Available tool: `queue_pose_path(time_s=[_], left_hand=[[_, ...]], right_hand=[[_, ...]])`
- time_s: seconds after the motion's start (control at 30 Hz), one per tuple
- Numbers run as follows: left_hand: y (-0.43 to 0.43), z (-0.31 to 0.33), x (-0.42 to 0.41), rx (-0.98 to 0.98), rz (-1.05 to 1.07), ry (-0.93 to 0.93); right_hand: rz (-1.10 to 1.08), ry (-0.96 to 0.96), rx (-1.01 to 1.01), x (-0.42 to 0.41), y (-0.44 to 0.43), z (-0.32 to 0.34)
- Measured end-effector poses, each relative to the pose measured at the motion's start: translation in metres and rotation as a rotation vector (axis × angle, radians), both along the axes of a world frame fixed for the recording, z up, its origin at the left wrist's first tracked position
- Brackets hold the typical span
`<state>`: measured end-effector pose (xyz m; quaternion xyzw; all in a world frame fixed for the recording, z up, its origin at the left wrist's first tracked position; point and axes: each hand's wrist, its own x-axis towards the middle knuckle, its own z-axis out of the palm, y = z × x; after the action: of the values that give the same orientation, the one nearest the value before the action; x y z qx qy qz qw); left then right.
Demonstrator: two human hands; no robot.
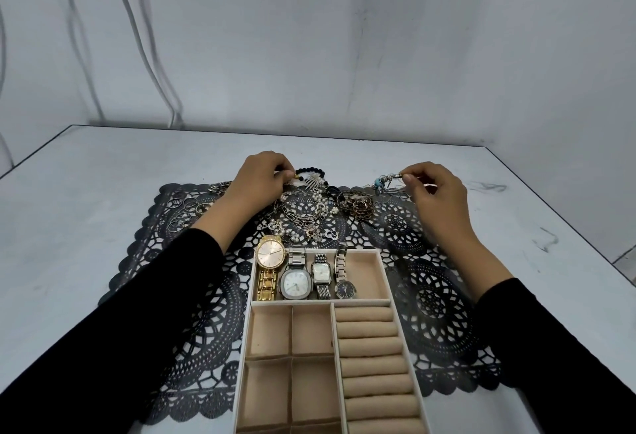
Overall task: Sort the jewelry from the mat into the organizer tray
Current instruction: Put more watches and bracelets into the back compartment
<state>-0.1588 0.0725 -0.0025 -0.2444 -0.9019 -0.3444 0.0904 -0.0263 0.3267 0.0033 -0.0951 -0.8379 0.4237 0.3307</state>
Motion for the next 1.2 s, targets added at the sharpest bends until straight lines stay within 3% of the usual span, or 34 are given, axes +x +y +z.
queue_pose_path(time_s=[0.33,0.5,0.7,1.2], left_hand=[[0.002,0.005,0.006,0.197,-0.044,0.07],[0.004,0.01,0.007,0.377,-0.021,0.0],[0.006,0.019,0.006,0.643,-0.076,-0.218],[-0.003,0.029,0.028,0.72,-0.067,-0.132]], right_hand=[[0.011,0.002,-0.073,-0.001,0.001,-0.002],[0.019,-0.006,-0.076,-0.002,0.002,-0.003],[0.025,-0.015,-0.075,0.0,0.0,-0.003],[0.056,0.048,-0.091,0.008,-0.011,0.013]])
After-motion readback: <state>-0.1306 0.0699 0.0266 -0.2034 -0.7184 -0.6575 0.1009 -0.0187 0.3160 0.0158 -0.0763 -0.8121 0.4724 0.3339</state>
